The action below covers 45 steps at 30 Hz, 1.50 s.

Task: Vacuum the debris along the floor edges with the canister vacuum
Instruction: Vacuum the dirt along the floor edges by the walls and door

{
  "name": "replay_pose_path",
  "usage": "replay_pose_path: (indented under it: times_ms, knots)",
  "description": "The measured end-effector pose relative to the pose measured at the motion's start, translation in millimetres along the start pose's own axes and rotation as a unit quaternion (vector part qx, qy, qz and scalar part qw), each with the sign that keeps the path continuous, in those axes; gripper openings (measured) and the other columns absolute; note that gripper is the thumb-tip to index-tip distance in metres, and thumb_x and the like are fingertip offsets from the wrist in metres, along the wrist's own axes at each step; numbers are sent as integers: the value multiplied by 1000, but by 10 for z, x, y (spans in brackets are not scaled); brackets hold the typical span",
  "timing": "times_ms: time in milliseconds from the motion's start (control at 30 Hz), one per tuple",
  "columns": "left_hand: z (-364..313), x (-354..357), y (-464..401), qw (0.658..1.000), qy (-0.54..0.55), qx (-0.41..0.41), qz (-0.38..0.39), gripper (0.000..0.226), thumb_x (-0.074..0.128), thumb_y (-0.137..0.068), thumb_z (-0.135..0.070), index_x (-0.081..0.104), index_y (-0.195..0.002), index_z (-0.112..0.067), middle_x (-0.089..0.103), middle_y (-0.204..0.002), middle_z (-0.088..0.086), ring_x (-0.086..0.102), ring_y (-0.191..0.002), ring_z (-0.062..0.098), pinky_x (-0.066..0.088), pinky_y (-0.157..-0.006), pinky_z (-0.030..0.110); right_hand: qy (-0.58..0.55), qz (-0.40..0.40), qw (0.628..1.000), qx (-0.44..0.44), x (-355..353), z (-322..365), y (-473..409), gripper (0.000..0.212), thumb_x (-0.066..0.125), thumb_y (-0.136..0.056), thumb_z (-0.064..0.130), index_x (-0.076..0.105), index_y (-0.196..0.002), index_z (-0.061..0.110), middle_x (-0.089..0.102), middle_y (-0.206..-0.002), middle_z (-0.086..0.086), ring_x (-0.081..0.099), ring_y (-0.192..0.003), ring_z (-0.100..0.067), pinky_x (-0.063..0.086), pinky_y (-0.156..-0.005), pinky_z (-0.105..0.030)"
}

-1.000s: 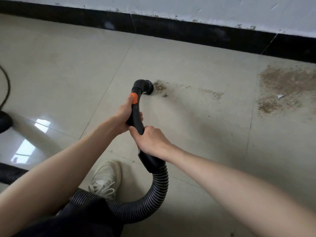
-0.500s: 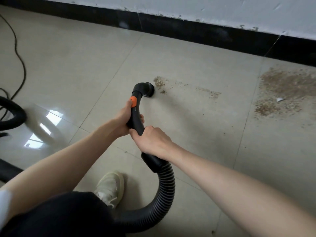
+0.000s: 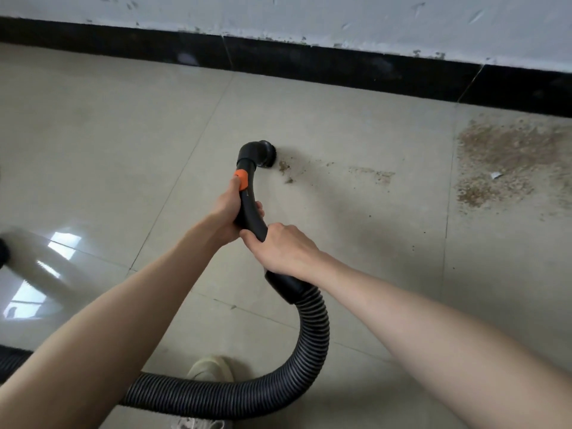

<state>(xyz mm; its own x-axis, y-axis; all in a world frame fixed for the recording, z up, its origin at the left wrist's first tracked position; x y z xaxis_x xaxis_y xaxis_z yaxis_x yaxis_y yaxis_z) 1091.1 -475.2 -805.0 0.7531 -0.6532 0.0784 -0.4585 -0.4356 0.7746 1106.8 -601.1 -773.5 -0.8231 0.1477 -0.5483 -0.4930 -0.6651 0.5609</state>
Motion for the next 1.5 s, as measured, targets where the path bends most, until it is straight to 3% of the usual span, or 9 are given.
replay_pose_path:
  times_ms: [100, 267, 467, 567, 933, 1167, 1367, 1500]
  knots:
    - [-128, 91, -63, 1000, -22, 6, 15, 43, 49, -92, -52, 42, -105, -12, 49, -67, 7, 50, -54, 18, 47, -46, 22, -2, -20, 1000, 16, -76, 32, -95, 52, 35, -96, 59, 54, -92, 10, 52, -74, -2, 55, -73, -26, 38, -59, -32]
    - [-231, 143, -65, 999, -42, 16, 25, 36, 48, -93, -48, 42, -96, -13, 47, -73, 7, 48, -55, 18, 47, -47, 24, -40, -25, 998, 29, -113, 81, -133, 55, 36, -95, 60, 54, -87, 9, 60, -82, -8, 59, -78, -28, 46, -68, -34]
    - [83, 55, 177, 998, -42, 16, 41, 36, 47, -94, -49, 44, -95, -13, 49, -69, 9, 49, -56, 20, 45, -56, 31, -64, -15, 997, 41, 137, -10, 237, 54, 36, -94, 63, 48, -73, 14, 61, -75, -6, 62, -72, -28, 49, -68, -35]
    - [253, 40, 306, 999, -26, 23, 36, 36, 42, -96, -48, 45, -91, -13, 49, -69, 9, 49, -58, 21, 44, -57, 31, -52, -7, 998, 43, 190, -78, 413, 54, 36, -94, 63, 46, -72, 15, 64, -77, -8, 65, -75, -30, 52, -72, -38]
    - [574, 209, 558, 999, -26, 19, 34, 37, 41, -97, -49, 45, -88, -13, 53, -69, 11, 52, -58, 21, 45, -55, 31, -51, 4, 997, 64, 200, -324, 806, 53, 37, -93, 64, 45, -72, 16, 61, -69, -3, 59, -64, -24, 50, -67, -35]
    - [379, 229, 354, 999, -37, 28, 24, 39, 43, -96, -49, 45, -87, -12, 53, -68, 11, 52, -57, 21, 45, -55, 32, -44, -10, 997, 56, 120, -261, 540, 55, 37, -93, 63, 48, -72, 14, 66, -73, -7, 65, -69, -26, 57, -75, -40]
    - [-44, 271, 72, 997, -62, 37, 37, 38, 42, -96, -49, 43, -93, -11, 48, -69, 8, 49, -56, 19, 46, -49, 26, -37, -42, 998, 42, -85, -76, 76, 53, 38, -95, 59, 48, -70, 14, 56, -70, -4, 56, -63, -22, 46, -62, -32]
    - [-100, 290, 42, 995, -79, 25, 56, 37, 45, -94, -48, 41, -104, -13, 46, -75, 8, 49, -57, 19, 48, -46, 22, -62, -49, 996, 49, -66, -81, 42, 52, 36, -95, 58, 47, -72, 13, 56, -71, -5, 54, -64, -22, 45, -64, -33]
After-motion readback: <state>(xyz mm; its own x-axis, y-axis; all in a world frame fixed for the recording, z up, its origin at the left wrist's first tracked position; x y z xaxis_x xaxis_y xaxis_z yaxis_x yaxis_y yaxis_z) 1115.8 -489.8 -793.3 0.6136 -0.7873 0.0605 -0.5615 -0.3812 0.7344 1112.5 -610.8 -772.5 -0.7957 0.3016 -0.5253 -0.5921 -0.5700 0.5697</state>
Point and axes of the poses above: each hand's wrist, its own y-axis away from the middle knuckle, its own x-axis out of the palm, z = x × y, the point moved 3 cm from there along -y, towards the middle knuckle
